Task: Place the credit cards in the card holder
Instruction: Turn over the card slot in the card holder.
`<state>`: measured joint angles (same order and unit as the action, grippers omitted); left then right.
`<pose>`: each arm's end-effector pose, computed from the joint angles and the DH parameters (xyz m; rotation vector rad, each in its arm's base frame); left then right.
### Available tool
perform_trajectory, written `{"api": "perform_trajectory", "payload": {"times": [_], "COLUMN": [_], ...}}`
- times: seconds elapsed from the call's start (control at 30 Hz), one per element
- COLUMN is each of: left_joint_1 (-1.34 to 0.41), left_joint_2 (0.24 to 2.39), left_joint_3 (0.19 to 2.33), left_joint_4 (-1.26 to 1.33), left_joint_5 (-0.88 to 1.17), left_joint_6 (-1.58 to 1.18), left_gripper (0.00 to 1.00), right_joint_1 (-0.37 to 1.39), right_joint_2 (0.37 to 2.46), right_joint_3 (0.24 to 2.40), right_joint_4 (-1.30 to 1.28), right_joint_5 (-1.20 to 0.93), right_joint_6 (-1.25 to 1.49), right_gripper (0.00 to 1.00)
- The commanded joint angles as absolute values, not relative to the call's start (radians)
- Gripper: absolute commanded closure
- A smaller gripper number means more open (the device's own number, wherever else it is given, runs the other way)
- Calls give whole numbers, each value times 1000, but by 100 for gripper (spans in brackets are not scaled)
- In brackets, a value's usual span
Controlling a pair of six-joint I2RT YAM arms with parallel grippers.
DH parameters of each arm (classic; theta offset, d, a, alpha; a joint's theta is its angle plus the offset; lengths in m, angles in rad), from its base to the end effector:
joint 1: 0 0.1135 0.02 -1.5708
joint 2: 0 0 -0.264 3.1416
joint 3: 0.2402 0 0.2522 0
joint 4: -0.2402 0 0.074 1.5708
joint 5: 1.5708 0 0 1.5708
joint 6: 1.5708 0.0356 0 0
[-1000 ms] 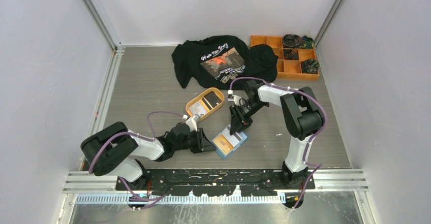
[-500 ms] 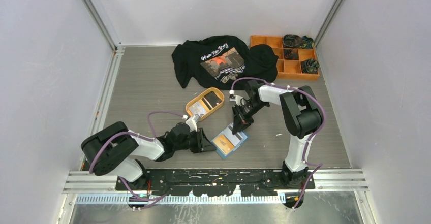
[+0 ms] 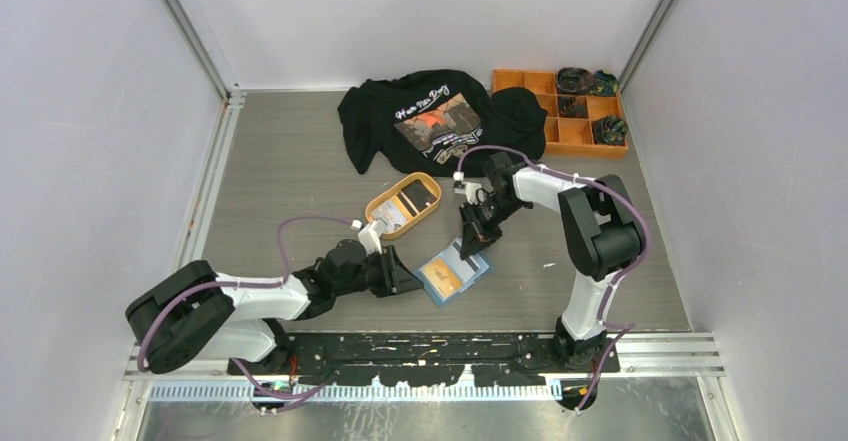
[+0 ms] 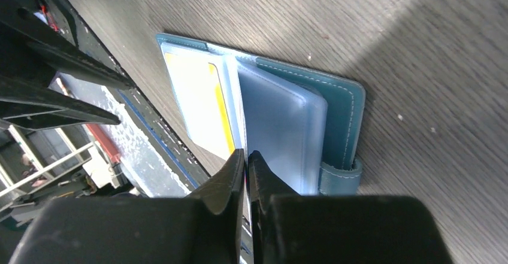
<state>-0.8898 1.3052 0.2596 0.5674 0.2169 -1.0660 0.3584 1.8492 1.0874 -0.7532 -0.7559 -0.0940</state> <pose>0.1338 -0.1773 0.1363 -0.0520 2.3640 -1.3333 0.2881 0.1340 0.1419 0.6763 -2.7965 -1.1428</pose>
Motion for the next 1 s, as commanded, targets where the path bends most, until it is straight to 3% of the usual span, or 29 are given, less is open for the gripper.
{"api": "perform_trajectory", "payload": {"times": [0.0,0.57,0.73,0.97], "left_joint_1": [-891,-892,-891,-891], "left_joint_2": [1237,1314,1311,1303], "left_joint_3": [259,261,258,258], "left_joint_4": [514,572,572,571], "left_joint_5": [176,179,175,176], "left_joint_6": [-1048,-1057,-1057,-1056], "left_gripper": [67,69,69,68], "right_joint_1": [359,580,595,603], "right_joint_2": [1768,1620,1614,1597], "right_joint_3": [1077,1086,1089,1092], "right_joint_4": [-708,-665,-676,-693], "right_joint_5": [-697,-287,-324,-471], "right_joint_6": [-92,-142,-139,-136], "right_gripper": [89,83,81,70]}}
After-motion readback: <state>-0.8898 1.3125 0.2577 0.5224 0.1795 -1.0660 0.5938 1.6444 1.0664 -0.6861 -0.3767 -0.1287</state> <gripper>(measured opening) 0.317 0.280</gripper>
